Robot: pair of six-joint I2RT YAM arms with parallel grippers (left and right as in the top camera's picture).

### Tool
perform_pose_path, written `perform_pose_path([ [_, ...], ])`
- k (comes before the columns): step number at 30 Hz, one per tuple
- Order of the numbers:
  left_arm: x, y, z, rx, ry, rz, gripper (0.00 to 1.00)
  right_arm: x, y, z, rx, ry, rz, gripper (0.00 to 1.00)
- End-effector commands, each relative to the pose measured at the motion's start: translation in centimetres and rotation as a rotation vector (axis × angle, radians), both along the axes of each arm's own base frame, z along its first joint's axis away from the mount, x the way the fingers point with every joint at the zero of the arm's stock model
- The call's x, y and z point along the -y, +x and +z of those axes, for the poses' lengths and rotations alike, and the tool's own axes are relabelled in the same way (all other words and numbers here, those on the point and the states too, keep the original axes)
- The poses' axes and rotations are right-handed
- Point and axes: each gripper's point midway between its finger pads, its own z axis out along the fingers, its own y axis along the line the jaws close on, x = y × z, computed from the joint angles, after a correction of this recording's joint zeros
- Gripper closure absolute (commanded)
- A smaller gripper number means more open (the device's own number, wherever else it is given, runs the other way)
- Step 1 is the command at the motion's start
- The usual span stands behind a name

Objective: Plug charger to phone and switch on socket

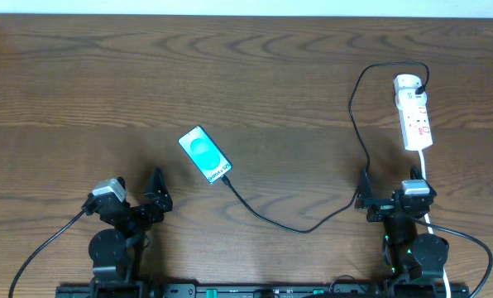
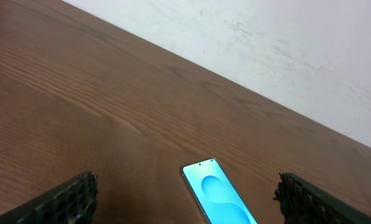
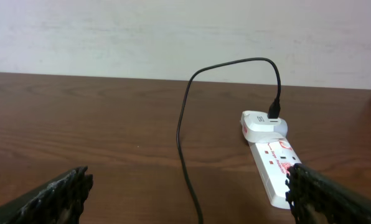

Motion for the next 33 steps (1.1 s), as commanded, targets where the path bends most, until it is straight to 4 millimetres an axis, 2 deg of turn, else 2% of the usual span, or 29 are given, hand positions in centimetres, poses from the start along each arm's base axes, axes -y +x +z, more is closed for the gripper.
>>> perform_pose_path([
  [1,-0.17,-0.12,-1.28,-0.036,0.012,0.005,0.08,0.03,-0.04,0.02,0.002,0.012,-0.006,0.01],
  [11,-0.17,-0.12,-1.28,-0.036,0.012,0.005,0.08,0.03,-0.04,0.02,0.002,0.012,-0.006,0.01],
  [14,-0.94,-0.12,-1.25,-0.035,0.026,0.048,0.08,0.03,-0.04,0.02,0.002,0.012,-0.006,0.01],
  [21,-0.71,-0.03,-1.69,-0.058,0.36,-0.042,0.08,0.03,-0.04,0.02,0.002,0.012,-0.006,0.01],
  [33,-0.62,-0.06,-1.89,-0.066,0.359,-0.049,0.08,0.03,-0.04,0.02,0.002,0.012,-0.006,0.01],
])
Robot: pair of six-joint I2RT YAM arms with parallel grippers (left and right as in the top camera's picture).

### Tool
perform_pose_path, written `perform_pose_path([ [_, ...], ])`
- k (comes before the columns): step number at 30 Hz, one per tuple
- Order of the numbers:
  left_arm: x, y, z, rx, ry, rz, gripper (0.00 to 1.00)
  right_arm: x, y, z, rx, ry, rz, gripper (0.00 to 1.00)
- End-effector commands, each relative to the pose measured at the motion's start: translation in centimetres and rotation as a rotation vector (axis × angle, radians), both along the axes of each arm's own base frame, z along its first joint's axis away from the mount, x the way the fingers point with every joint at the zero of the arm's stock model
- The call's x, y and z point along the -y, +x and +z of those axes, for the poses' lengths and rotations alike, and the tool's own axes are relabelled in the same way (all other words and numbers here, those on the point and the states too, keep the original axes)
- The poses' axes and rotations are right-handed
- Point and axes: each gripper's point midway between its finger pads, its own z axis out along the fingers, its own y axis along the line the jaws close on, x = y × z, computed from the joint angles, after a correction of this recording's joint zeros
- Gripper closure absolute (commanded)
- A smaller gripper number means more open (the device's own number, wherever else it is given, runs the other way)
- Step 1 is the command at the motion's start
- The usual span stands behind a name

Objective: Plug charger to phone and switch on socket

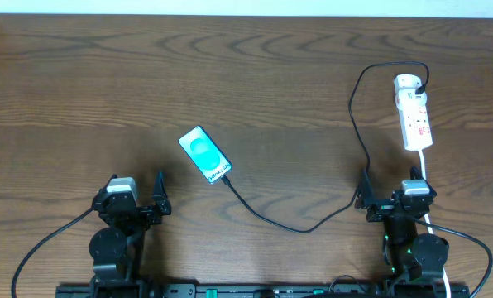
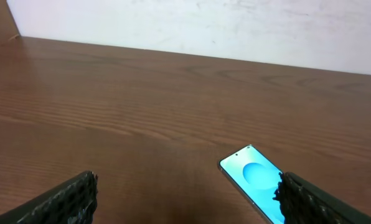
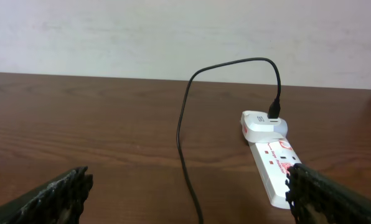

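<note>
The phone (image 1: 205, 155) lies face up at mid-table with its screen lit blue-green; in the left wrist view the phone (image 2: 254, 180) sits ahead and to the right. A black cable (image 1: 296, 225) runs from the phone's near end, where it appears plugged in, to the white charger (image 1: 408, 83) in the white power strip (image 1: 417, 122). My left gripper (image 1: 135, 199) is open and empty, down-left of the phone. My right gripper (image 1: 393, 199) is open and empty, just short of the strip's near end. The right wrist view shows the charger (image 3: 264, 124), strip (image 3: 277, 167) and cable (image 3: 182, 143).
The strip's white lead (image 1: 428, 178) runs toward the right arm's base. A pale wall (image 3: 173, 31) stands behind the table's far edge. Bare wooden tabletop (image 1: 89, 91) spreads left of the phone and between the arms.
My left gripper has turned from pointing toward the phone to pointing straight ahead, so the phone now sits right of centre in its view. The right arm, phone, cable and strip have not moved.
</note>
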Motion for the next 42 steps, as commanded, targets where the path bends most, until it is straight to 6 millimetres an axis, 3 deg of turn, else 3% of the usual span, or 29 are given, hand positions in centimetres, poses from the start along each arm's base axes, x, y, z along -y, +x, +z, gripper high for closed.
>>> perform_pose_path([
  [1,-0.17,-0.11,-1.5,-0.047,0.022,0.002,0.08,0.03,-0.04,0.02,0.002,0.012,-0.006,0.01],
  [17,-0.08,-0.11,-1.45,-0.045,0.022,-0.002,0.08,0.03,-0.04,0.02,0.002,0.012,-0.006,0.01],
  [20,-0.08,-0.1,-0.53,-0.003,0.024,-0.001,0.08,0.03,-0.04,0.02,0.002,0.012,-0.006,0.01],
  [42,-0.08,-0.09,-0.71,-0.007,0.024,-0.001,0.07,0.03,-0.04,0.02,0.002,0.012,-0.006,0.01],
])
